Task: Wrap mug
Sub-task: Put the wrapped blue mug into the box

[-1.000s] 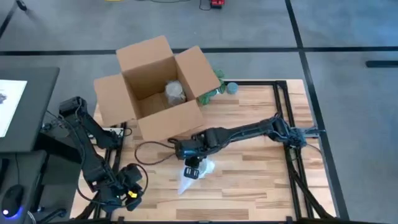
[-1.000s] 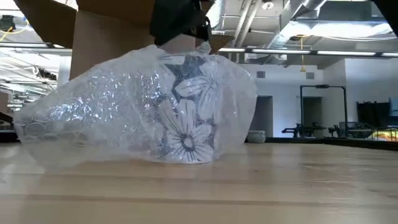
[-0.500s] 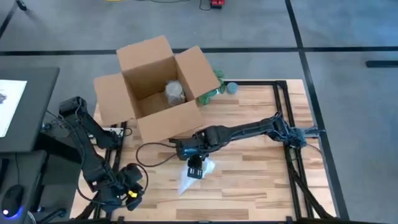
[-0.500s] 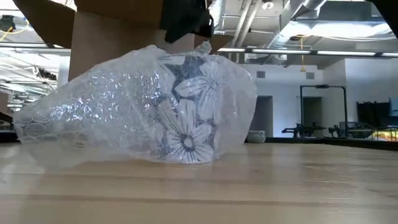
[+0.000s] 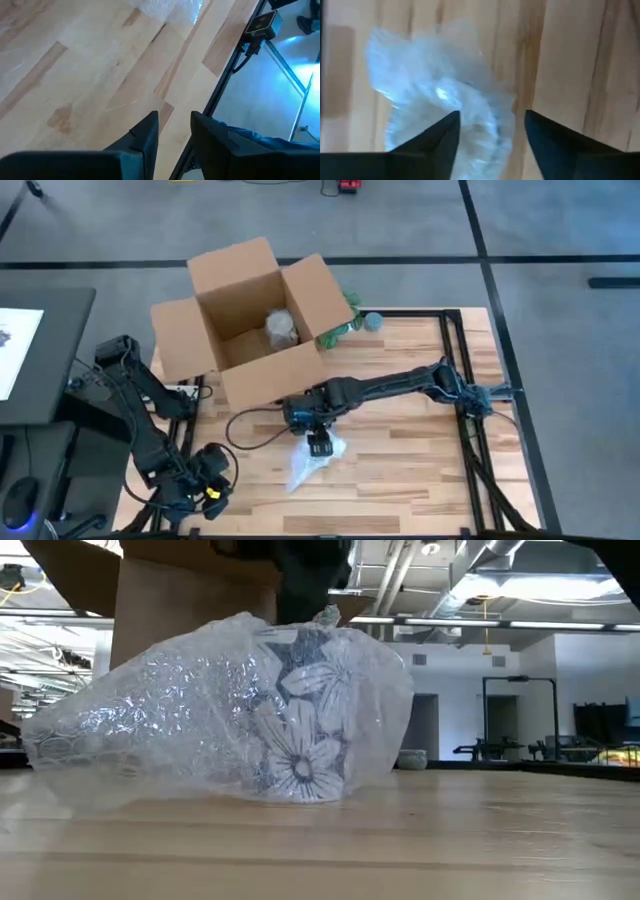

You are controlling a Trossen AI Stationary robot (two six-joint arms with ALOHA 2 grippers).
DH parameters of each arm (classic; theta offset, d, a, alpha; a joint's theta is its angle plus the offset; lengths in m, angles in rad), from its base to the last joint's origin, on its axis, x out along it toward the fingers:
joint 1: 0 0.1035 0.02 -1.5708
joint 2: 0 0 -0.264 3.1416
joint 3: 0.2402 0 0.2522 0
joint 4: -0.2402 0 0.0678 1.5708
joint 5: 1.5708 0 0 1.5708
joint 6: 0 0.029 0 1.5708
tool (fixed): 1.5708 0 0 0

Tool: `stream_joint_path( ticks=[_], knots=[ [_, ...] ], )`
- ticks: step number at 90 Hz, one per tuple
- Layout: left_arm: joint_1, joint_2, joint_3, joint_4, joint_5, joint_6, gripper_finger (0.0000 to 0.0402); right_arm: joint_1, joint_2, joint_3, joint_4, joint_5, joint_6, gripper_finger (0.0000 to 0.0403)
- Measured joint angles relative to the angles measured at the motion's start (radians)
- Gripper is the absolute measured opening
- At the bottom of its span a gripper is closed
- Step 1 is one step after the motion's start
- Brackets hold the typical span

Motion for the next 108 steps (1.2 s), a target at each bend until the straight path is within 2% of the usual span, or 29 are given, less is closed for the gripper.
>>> stream_joint_path(
  ticks=[16, 32, 45, 58, 63, 67, 86, 98, 108],
  knots=[
    [0.000, 0.000, 0.000, 0.016, -0.028, 0.000, 0.0095, 0.004, -0.001, -0.090, 0.016, -0.001, -0.016, 0.0254],
    [0.000, 0.000, 0.000, 0.016, -0.030, -0.004, 0.0095, 0.023, -0.003, -0.182, 0.081, -0.010, 0.049, 0.0231],
    [0.000, 0.000, 0.000, 0.016, -0.030, -0.010, 0.0095, 0.041, -0.005, -0.226, 0.135, -0.008, 0.129, 0.0176],
    [0.000, 0.000, 0.000, 0.017, -0.030, -0.017, 0.0095, 0.054, -0.003, -0.226, 0.142, -0.001, 0.219, 0.0078],
    [0.000, 0.000, 0.000, 0.017, -0.030, -0.018, 0.0095, 0.060, -0.003, -0.212, 0.117, -0.008, 0.232, 0.0036],
    [0.000, 0.000, 0.000, 0.021, -0.030, -0.018, 0.0095, 0.066, -0.003, -0.197, 0.086, -0.033, 0.236, 0.0023],
    [-0.001, 0.000, 0.000, 0.107, -0.029, -0.012, 0.0095, 0.110, -0.060, -0.028, -0.091, -0.070, 0.254, 0.0023],
    [-0.015, 0.000, 0.024, 0.141, -0.041, -0.011, 0.0095, 0.128, -0.126, 0.088, -0.110, -0.131, 0.255, 0.0023],
    [-0.034, -0.004, 0.083, 0.146, -0.103, 0.033, 0.0095, 0.133, -0.171, 0.199, -0.086, -0.198, 0.255, 0.0022]
  ],
)
